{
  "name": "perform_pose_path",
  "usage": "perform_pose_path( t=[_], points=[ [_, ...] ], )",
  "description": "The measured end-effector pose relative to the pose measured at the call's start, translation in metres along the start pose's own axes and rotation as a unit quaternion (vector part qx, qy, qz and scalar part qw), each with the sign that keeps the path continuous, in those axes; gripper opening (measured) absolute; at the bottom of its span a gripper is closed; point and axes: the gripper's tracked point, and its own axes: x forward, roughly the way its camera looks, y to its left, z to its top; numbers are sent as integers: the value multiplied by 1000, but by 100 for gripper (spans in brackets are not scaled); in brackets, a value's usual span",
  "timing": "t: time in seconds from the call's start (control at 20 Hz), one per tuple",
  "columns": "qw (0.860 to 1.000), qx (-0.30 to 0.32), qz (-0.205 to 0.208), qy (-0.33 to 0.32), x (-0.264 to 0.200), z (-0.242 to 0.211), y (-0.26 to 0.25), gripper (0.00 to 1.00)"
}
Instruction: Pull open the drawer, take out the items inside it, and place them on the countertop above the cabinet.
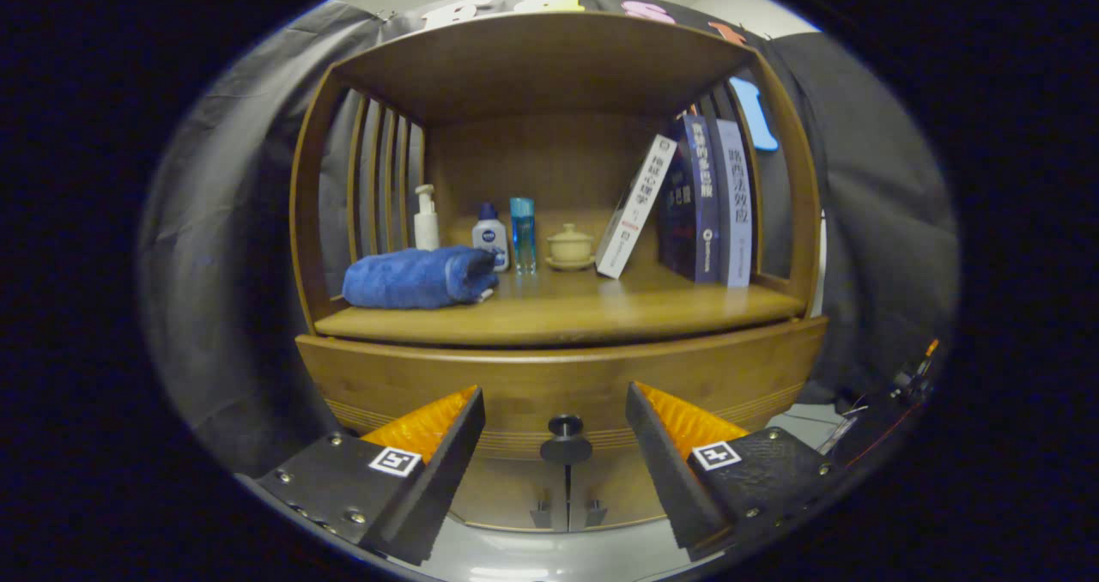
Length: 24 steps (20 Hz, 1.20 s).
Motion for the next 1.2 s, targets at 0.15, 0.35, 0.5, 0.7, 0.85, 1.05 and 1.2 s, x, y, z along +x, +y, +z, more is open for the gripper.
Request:
perform_pose_path(
  t=[0.15,0.35,0.5,0.7,0.85,1.05,1.2],
  points=[
    [1000,-7,-2,12,19,-33,-9,86],
    [999,-5,-4,33,40,-55,-9,62],
    [1000,-18,-14,15,39,-49,-10,43],
    [999,24,-29,4,39,-51,-10,43],
    [1000,0,-5,-14,40,-52,-8,39],
    [1000,-13,4,3,14,-57,-10,26],
    [1000,0,-4,7,-18,-62,-12,26]
  ],
)
